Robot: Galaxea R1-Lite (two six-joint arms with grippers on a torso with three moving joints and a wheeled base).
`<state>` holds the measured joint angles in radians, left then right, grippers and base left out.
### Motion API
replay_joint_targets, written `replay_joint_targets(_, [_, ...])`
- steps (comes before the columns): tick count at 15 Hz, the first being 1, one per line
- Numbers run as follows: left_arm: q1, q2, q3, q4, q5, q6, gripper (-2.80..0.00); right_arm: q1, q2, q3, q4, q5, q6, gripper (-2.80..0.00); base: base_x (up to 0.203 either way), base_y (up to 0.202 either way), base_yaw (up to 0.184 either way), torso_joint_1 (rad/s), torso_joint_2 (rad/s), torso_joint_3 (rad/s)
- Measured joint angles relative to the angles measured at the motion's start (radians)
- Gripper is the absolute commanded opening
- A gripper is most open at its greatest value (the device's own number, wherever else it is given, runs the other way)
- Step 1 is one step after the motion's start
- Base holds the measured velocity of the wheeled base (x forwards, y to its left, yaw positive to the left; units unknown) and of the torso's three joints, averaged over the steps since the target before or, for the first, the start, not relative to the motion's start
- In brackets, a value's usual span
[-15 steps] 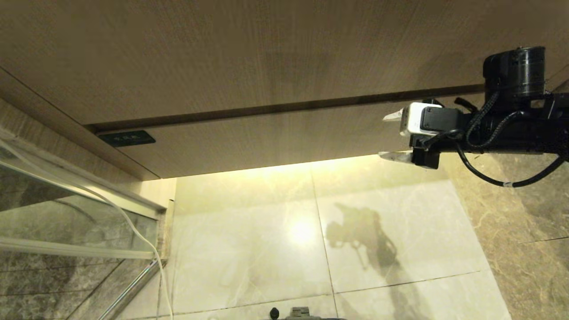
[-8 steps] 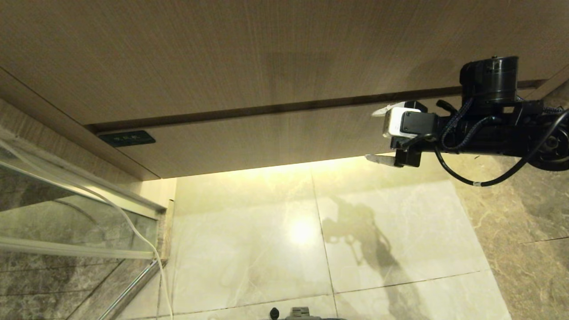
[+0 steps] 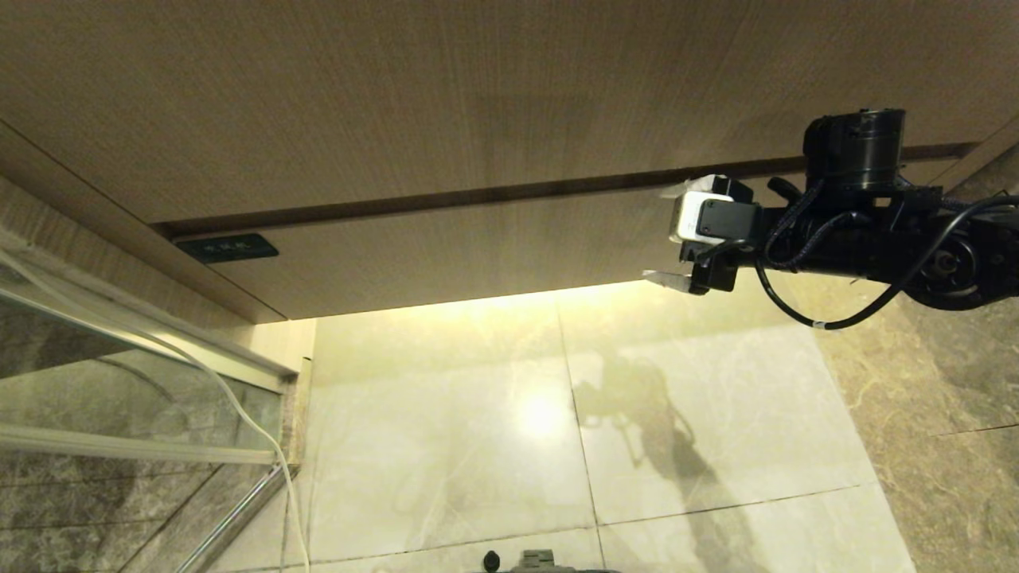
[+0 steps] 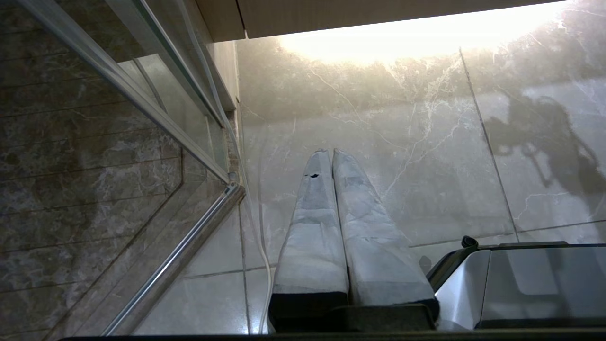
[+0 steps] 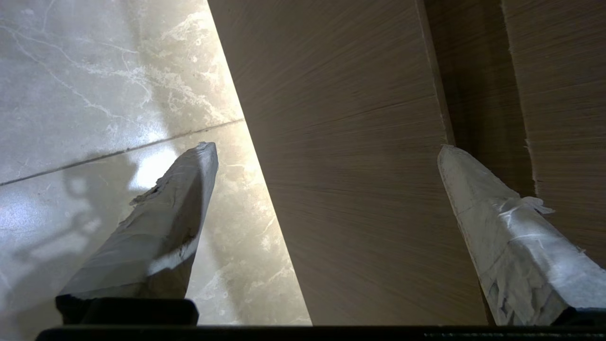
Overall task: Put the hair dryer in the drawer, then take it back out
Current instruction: Pull open the drawer
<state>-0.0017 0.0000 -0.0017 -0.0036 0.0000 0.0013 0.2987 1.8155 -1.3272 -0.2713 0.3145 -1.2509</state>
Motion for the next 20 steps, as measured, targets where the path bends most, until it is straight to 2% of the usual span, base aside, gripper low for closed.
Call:
replay_joint_targets(10, [0.000,0.000,0.000,0.001,0.000,0.000,-2.80,0.009,0.008,-0.001,-0.104,-0.002,0.000,0.00,0.000,0.000,0.000,0.000,0.00,0.000])
replay_joint_targets(14, [0.000,0.000,0.000,0.001,0.000,-0.001,-2.80,0.009,0.017,-0.003,-0.109,-0.003,-0.009,0.00,0.000,0.000,0.000,0.000,0.00,0.000])
replay_joint_targets(17, [0.001,0.000,0.000,0.000,0.000,0.000,-2.80,0.009,0.025,-0.014,-0.098,-0.050,-0.030,0.00,0.000,0.000,0.000,0.000,0.00,0.000])
replay_joint_targets(20, [0.000,0.000,0.000,0.001,0.000,0.000,-2.80,0.016,0.033,-0.018,-0.078,-0.049,-0.034,0.00,0.000,0.000,0.000,0.000,0.00,0.000])
